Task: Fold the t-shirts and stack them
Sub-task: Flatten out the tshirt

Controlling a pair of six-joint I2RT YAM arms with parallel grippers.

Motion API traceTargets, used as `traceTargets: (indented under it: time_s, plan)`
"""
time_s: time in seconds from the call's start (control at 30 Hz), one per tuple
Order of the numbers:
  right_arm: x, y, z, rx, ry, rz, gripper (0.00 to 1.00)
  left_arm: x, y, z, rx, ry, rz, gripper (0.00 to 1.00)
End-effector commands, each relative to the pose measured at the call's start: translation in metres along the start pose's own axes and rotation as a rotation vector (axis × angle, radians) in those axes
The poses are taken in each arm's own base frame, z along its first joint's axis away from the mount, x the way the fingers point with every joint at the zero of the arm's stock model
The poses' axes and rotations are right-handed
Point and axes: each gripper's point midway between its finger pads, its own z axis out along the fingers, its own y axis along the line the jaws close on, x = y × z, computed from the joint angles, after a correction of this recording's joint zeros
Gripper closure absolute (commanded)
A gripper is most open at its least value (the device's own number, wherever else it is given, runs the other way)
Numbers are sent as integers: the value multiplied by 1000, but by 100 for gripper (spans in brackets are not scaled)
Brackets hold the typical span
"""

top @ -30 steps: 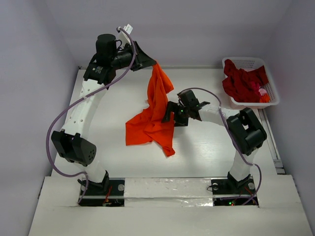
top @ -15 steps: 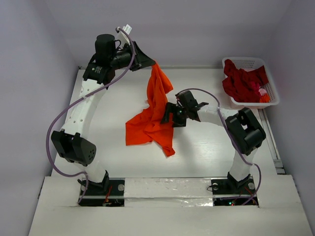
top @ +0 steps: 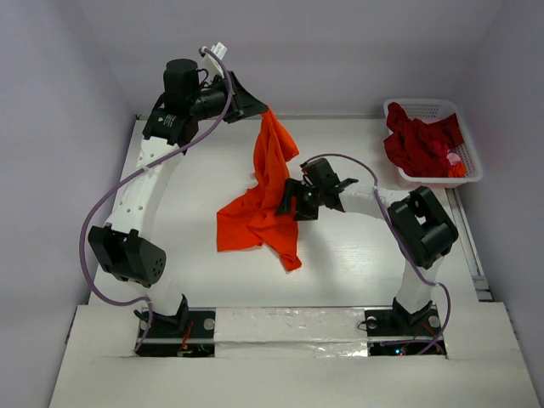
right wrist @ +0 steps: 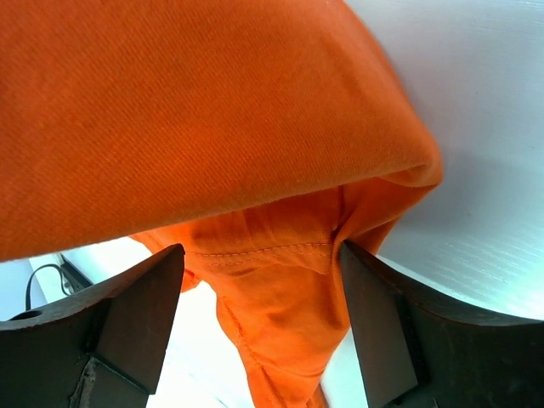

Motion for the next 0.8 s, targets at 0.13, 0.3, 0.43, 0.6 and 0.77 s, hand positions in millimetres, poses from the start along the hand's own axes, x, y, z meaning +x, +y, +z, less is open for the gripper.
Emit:
traceTargets:
  time_s: [0.13, 0.3, 0.43, 0.6, 0.77]
  plan:
    - [-19, 31, -24, -44, -78, -50, 20, -12, -22, -13, 56, -44, 69, 100]
    - [-31, 44, -37, -45, -108, -70, 20, -11, -20, -12, 54, -39, 65, 100]
    - [-39, 56, -48, -67, -135, -79, 19, -11, -19, -11, 54, -39, 67, 100]
    - [-35, 50, -36, -62, -110, -69, 19, -13, -21, -11, 57, -43, 67, 100]
    - [-24, 37, -24, -56, -83, -38, 19, -15, -17, -12, 48, -45, 65, 100]
